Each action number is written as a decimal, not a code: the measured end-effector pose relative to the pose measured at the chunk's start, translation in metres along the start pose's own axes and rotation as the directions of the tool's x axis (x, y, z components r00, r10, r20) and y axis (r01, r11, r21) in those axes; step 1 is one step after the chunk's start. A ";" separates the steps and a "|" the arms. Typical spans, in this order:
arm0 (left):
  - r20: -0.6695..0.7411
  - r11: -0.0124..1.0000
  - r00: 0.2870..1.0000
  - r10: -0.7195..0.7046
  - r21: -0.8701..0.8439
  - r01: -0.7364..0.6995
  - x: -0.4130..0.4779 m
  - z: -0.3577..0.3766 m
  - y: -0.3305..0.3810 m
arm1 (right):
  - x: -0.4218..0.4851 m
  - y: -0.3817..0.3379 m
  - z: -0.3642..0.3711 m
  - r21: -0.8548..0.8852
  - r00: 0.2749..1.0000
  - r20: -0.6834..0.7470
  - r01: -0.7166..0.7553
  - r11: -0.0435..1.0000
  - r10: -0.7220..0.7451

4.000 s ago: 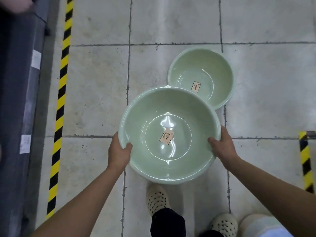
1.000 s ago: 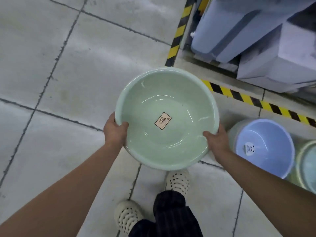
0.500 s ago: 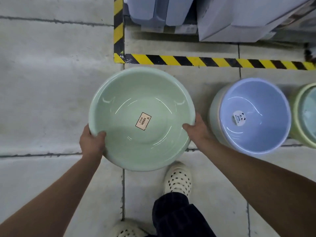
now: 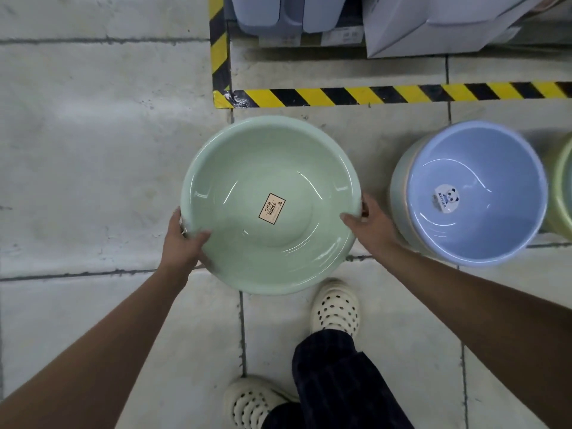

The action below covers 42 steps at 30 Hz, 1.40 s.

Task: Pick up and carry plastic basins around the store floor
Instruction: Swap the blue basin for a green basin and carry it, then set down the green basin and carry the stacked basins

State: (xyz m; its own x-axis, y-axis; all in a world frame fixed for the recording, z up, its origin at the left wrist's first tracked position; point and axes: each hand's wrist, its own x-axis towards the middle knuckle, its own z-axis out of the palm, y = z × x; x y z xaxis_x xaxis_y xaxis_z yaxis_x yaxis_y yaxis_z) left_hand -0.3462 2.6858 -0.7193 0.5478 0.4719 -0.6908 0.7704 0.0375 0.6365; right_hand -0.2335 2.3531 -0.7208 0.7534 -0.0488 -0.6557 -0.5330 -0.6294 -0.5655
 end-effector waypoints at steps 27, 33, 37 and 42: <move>0.355 0.924 0.935 0.026 0.349 -0.158 -0.456 0.115 0.281 | -0.428 -0.009 -0.378 0.353 0.947 -0.226 -0.136 0.926 0.226; 0.393 0.929 0.919 -0.024 0.348 -0.125 -0.535 0.230 0.285 | -0.430 0.056 -0.498 0.299 0.946 -0.237 -0.147 0.943 0.223; 0.390 0.943 0.919 -0.062 0.325 -0.075 -0.571 0.311 0.289 | -0.403 0.093 -0.568 0.273 0.954 -0.194 -0.171 0.947 0.228; 0.388 0.960 0.919 -0.069 0.277 -0.044 -0.593 0.395 0.304 | -0.372 0.122 -0.630 0.249 0.956 -0.145 -0.214 0.945 0.255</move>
State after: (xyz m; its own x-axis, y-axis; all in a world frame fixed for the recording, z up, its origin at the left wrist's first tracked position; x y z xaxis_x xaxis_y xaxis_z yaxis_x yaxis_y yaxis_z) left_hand -0.3079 2.0696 -0.2515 0.5766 0.0892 -0.8122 0.8055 -0.2288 0.5467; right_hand -0.3365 1.8058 -0.2313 0.6407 -0.3197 -0.6981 -0.7603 -0.3909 -0.5187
